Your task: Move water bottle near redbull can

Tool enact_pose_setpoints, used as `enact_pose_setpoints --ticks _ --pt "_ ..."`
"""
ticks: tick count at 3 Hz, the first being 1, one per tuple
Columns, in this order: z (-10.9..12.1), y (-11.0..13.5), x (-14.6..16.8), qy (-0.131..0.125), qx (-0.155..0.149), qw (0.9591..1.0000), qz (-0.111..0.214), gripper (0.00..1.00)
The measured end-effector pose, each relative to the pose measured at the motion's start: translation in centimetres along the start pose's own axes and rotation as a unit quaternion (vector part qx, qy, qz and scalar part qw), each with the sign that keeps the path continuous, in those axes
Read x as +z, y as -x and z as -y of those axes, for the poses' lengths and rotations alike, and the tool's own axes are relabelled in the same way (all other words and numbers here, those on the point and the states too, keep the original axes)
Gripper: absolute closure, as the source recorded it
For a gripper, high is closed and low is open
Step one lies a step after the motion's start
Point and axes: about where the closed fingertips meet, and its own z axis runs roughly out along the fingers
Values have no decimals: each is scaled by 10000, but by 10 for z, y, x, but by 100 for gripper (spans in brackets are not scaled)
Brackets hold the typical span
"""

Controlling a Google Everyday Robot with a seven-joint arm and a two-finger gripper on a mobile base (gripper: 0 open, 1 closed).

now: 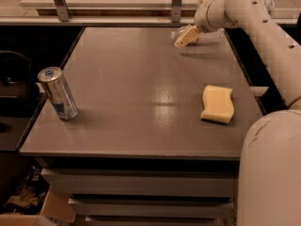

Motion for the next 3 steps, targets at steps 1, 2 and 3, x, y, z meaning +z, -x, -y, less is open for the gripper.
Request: enact_pose_setpoints --ticks 1,2,3 --pt "-2 0 4 -26 150 9999 33 0" --pt "-6 -5 6 5 267 9996 -3 0" --pt "-9 -12 7 47 401 9992 -62 17"
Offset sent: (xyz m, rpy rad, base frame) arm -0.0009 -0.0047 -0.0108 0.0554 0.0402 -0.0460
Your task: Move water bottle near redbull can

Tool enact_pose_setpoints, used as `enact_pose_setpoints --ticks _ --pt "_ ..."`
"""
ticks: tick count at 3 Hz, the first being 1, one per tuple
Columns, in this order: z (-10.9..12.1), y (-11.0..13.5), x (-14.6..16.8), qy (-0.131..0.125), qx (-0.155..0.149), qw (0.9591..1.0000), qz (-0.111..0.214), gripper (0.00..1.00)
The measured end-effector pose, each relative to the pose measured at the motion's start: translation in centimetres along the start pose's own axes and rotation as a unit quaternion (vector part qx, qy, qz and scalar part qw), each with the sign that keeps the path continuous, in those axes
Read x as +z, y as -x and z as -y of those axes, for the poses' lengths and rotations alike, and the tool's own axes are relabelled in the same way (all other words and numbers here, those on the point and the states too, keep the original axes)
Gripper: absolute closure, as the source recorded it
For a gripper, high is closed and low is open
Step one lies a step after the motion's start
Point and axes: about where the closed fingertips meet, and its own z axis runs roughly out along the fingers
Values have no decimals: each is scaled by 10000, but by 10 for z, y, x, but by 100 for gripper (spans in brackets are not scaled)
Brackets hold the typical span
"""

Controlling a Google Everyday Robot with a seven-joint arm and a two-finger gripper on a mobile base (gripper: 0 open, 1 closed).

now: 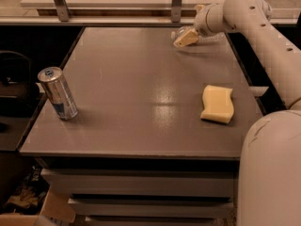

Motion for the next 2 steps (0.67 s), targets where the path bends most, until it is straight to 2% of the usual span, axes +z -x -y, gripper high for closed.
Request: enact_pose_setpoints --ticks 2 --pt "-1 -17 -1 43 345 9993 -153 64"
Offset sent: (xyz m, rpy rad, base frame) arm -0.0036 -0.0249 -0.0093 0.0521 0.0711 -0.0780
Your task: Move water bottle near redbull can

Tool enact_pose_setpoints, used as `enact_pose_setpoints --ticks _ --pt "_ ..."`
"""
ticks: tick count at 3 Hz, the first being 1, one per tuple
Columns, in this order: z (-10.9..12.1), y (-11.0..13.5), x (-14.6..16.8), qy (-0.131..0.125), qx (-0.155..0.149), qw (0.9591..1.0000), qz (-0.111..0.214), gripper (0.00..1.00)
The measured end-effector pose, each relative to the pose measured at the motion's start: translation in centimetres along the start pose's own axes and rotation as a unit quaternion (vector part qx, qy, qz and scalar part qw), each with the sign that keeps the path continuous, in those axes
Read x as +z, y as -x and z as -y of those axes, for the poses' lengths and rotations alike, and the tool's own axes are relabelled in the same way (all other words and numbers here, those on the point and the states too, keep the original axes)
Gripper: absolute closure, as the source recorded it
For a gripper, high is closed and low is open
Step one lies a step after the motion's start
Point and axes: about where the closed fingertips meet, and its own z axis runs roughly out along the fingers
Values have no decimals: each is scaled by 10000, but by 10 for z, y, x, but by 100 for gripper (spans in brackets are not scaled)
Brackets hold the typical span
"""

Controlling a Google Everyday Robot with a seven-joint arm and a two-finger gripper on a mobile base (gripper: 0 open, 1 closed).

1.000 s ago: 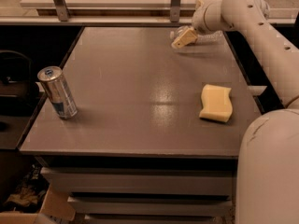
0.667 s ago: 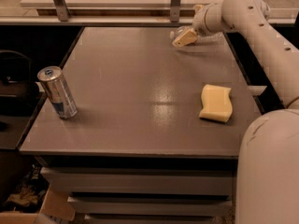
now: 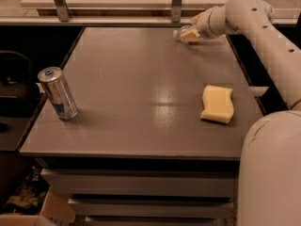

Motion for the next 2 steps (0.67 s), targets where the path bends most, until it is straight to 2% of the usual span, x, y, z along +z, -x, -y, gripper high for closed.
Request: enact_pose_setpoints --ticks 1,2 --pt "0 -2 -1 24 58 10000 -27 87" --pt "0 9 -3 131 -75 9999 5 100"
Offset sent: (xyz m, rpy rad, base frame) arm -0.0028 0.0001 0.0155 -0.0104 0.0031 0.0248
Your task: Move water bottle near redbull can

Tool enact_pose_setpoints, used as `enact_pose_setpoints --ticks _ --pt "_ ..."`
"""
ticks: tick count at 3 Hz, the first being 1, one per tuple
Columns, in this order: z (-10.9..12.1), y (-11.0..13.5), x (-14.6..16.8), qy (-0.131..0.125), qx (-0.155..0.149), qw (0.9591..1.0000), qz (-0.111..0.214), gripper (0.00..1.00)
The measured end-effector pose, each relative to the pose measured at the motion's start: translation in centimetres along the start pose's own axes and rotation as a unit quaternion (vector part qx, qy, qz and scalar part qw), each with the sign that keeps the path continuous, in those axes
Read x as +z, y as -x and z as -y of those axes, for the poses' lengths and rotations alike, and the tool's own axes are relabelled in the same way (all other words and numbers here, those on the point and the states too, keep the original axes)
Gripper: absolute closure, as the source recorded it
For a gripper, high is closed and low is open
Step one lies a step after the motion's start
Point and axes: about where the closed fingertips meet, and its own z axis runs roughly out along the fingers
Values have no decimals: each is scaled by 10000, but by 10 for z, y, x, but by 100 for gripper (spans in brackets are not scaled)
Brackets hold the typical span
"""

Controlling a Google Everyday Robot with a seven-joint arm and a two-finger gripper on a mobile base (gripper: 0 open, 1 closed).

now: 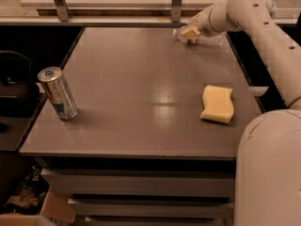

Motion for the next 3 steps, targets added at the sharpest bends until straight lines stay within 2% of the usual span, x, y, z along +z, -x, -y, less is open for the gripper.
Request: enact_pose_setpoints --ticks 1,2,3 --pt "-1 0 0 28 13 10000 -7 100" --pt "-5 -4 0 96 77 9999 -37 81" --pt "-8 -8 -1 147 117 9998 -55 58"
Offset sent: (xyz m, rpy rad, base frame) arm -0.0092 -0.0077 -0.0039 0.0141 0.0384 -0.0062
